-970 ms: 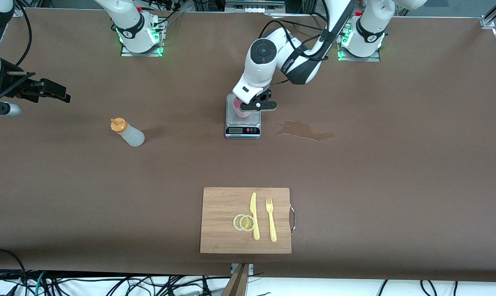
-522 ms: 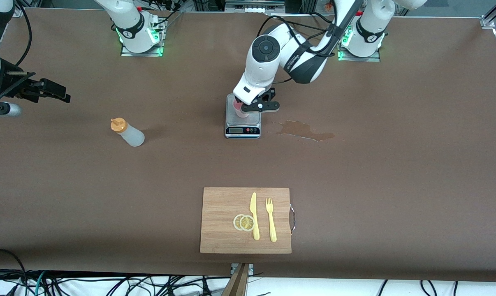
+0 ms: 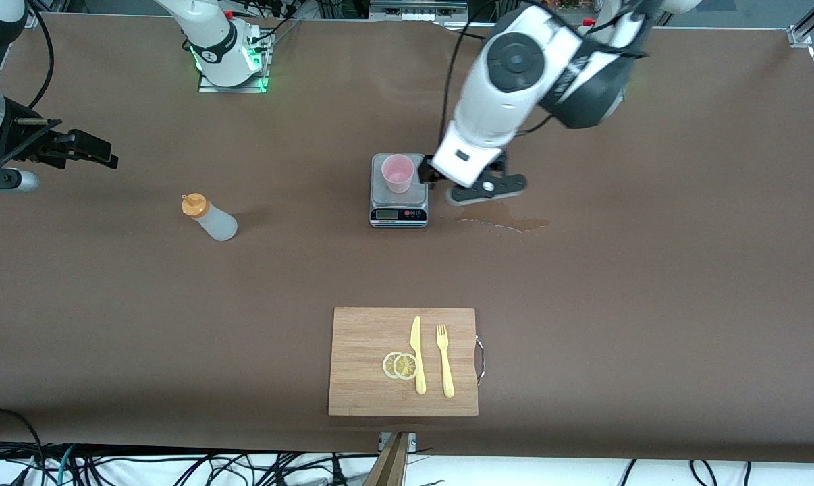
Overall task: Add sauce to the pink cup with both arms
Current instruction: 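Open the left gripper and withdraw it from the cup, then reach the right gripper to the white sauce bottle and grasp it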
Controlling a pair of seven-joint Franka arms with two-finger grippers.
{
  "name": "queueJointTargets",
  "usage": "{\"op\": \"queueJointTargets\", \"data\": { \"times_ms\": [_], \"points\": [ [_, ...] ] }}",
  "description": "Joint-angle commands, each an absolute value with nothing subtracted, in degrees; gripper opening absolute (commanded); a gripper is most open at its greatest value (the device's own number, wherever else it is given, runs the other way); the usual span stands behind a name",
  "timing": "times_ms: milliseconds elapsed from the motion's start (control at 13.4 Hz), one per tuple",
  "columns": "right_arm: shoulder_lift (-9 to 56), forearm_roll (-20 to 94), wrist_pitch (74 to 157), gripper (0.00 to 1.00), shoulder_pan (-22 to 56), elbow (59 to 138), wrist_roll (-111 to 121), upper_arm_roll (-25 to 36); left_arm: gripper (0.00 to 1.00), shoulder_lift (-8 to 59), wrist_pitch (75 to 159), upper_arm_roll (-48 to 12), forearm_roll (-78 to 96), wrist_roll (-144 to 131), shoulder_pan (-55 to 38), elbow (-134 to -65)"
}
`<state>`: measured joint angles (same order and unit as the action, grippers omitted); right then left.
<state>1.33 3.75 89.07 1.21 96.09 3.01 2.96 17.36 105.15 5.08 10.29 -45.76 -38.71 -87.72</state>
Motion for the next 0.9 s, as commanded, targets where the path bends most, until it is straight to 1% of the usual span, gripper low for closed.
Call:
{"op": "queueJointTargets", "data": {
  "times_ms": [0,224,373,522,672,821],
  "points": [
    [2.81,4.04,87.89,1.00,0.53,95.53,12.96,3.51,1.00,15.04,101.17,6.85,9.50,-40.88,-34.13,-85.69],
    [5.09,5.96,86.66,1.00,-0.09,95.80,35.34,7.72,1.00,12.22,98.71,6.77,6.34,-29.84,-24.82,-85.52],
    [7.63,11.57,87.36,1.00,-0.09,96.41,48.10,12.63,1.00,11.78,96.60,6.68,6.33,-19.56,-18.40,-84.29],
    [10.36,15.63,87.54,1.00,-0.52,96.42,57.79,15.98,1.00,11.78,93.88,6.42,6.33,-11.38,-12.77,-83.06],
    [13.69,20.89,87.89,1.00,-3.15,96.50,69.71,16.79,1.00,11.78,91.77,5.89,6.33,-5.39,-7.76,-82.71],
    [17.91,27.13,87.72,1.00,-6.31,96.50,82.21,16.79,1.00,11.69,90.71,5.36,4.76,-0.73,-5.02,-82.71]
  ]
}}
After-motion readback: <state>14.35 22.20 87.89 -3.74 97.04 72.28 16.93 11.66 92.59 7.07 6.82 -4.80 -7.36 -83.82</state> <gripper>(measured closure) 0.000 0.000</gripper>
